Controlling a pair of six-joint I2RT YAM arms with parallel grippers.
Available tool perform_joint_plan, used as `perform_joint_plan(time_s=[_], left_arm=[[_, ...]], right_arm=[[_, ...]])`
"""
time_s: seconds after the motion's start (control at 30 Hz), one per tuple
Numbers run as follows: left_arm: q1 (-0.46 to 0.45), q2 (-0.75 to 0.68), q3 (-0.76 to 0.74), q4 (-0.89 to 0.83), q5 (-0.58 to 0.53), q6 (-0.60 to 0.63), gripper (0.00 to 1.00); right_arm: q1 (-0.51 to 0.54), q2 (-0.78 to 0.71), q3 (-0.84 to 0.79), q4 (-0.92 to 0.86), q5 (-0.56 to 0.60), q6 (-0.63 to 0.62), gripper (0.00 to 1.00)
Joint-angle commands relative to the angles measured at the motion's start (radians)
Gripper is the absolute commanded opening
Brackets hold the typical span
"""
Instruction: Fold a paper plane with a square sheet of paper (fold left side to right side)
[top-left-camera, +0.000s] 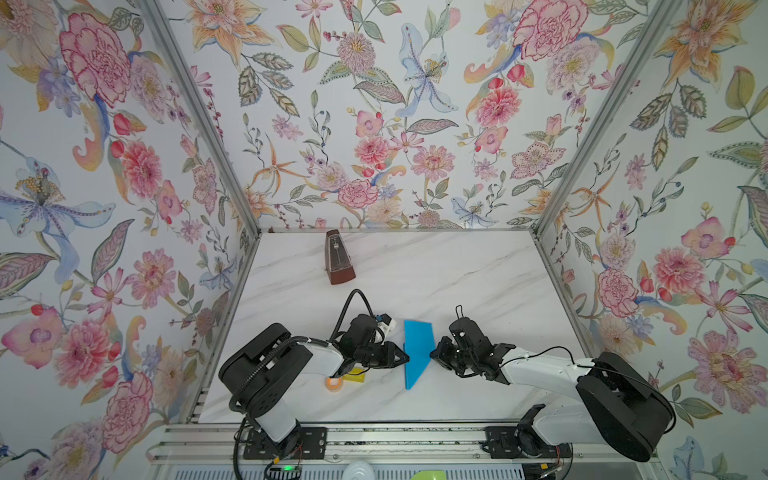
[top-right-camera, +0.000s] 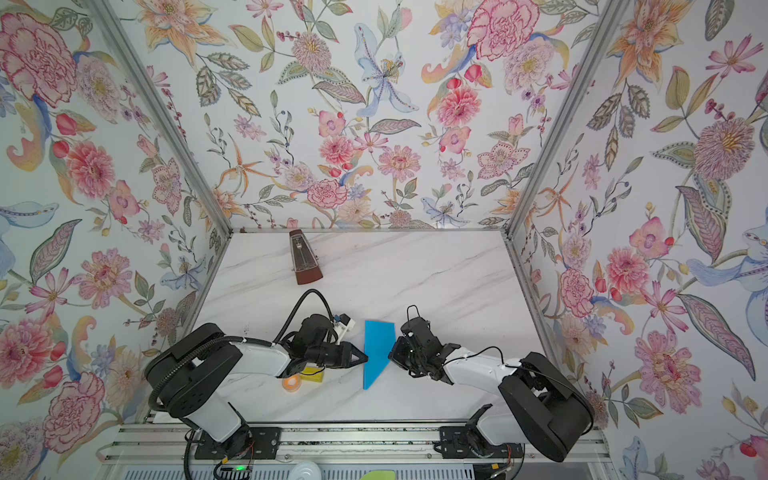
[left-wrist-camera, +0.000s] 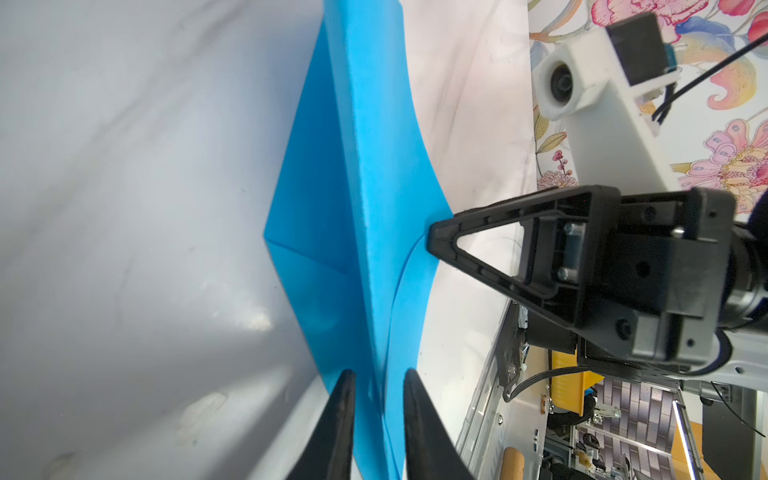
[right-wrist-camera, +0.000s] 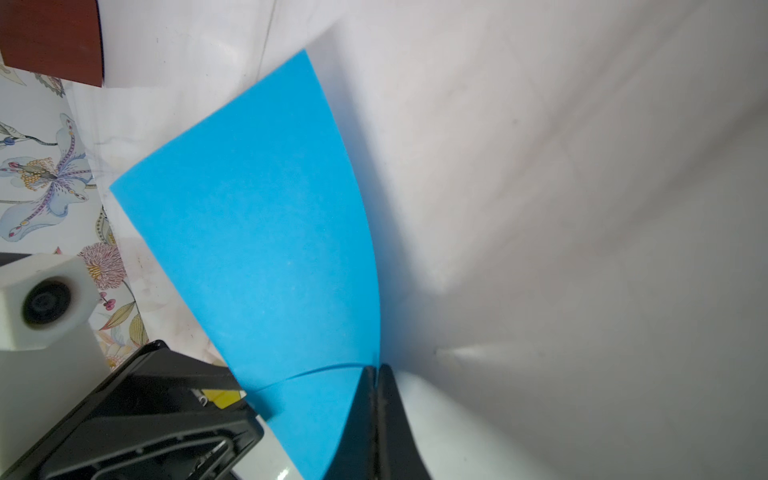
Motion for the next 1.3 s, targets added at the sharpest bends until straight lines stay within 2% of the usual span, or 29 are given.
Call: perform_joint_plan(time_s=[0.0, 0.2, 0.47, 0.67, 0.87, 1.27], left_arm=[[-0.009, 0.016, 0.023, -0.001, 0.012, 0.016, 0.21], [-0.009, 0.019, 0.032, -0.043, -0.003, 0.049, 0.09], [-0.008, 0.049, 0.053, -0.078, -0.006, 0.079, 0.01], [-0.009, 0.063, 0.057, -0.082, -0.001, 0.081, 0.00], [-0.008, 0.065, 0.063, -0.092, 0.007, 0.091, 0.00], [-0.009, 0.066, 0.067, -0.104, 0.014, 0.105, 0.00]], right_arm=[[0.004, 0.004, -0.017, 0.000, 0.000, -0.002, 0.00], [0.004, -0.004, -0.017, -0.010, 0.002, -0.002, 0.00], [0.018, -0.033, 0.014, -0.077, 0.033, -0.014, 0.00], [0.060, -0.033, 0.083, -0.188, 0.099, -0.049, 0.00], [0.087, -0.013, 0.141, -0.214, 0.114, -0.059, 0.00], [0.113, 0.090, 0.221, -0.157, 0.073, -0.070, 0.00]])
